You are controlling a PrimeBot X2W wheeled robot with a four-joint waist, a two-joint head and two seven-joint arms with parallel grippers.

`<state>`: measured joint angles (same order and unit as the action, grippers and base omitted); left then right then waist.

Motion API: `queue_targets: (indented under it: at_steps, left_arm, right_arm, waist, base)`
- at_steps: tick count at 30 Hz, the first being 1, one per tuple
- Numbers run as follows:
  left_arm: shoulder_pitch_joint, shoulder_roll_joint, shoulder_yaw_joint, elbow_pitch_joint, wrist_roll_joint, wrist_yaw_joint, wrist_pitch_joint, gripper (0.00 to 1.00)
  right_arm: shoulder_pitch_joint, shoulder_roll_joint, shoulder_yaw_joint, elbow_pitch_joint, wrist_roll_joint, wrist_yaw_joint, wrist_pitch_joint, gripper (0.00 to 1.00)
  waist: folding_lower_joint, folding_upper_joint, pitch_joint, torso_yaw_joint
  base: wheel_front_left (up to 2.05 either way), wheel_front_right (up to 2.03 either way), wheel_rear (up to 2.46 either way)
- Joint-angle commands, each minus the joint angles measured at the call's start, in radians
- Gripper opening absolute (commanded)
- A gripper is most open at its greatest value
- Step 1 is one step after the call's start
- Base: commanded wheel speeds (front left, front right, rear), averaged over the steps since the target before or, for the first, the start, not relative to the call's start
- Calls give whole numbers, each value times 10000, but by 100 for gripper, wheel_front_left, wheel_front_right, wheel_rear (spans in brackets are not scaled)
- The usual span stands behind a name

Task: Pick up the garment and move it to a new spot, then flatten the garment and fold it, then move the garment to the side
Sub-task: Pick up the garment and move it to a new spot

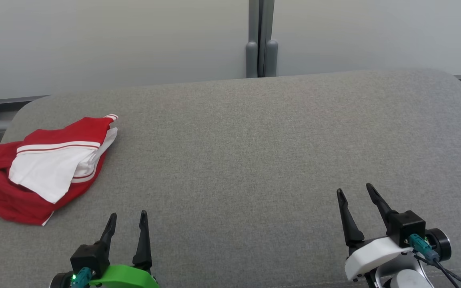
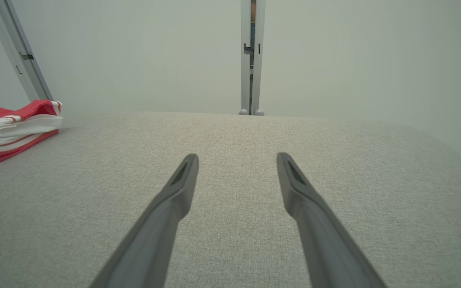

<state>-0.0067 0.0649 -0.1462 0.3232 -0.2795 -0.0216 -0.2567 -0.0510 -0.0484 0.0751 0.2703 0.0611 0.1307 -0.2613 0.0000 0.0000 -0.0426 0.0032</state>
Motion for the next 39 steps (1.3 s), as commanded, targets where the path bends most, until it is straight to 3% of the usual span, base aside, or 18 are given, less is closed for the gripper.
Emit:
queue_targets:
  at_steps: [1,11,29,39]
  left_arm:
    - [43,72,-12,-52,-20,42,-10,100]
    - [-217,122,-194,-117,66,48,23,100]
    - [-231,319,-275,-320,-75,176,127,100]
    - [-246,323,-352,-357,-142,237,93,100]
  right_arm:
    - [-37,-20,-32,-12,5,1,-31,100]
    - [73,-19,-15,-130,93,1,-30,100]
    - [-8,-22,-99,-290,190,1,-30,100]
    - [-28,-25,-25,-227,217,-1,-30,100]
  waist:
    - [0,0,5,16]
    - [0,0,4,719]
    - [0,0,111,4198]
    - [0,0,185,4640]
  base:
    - [0,0,0]
    - [0,0,0]
    - [0,0,0]
    - [0,0,0]
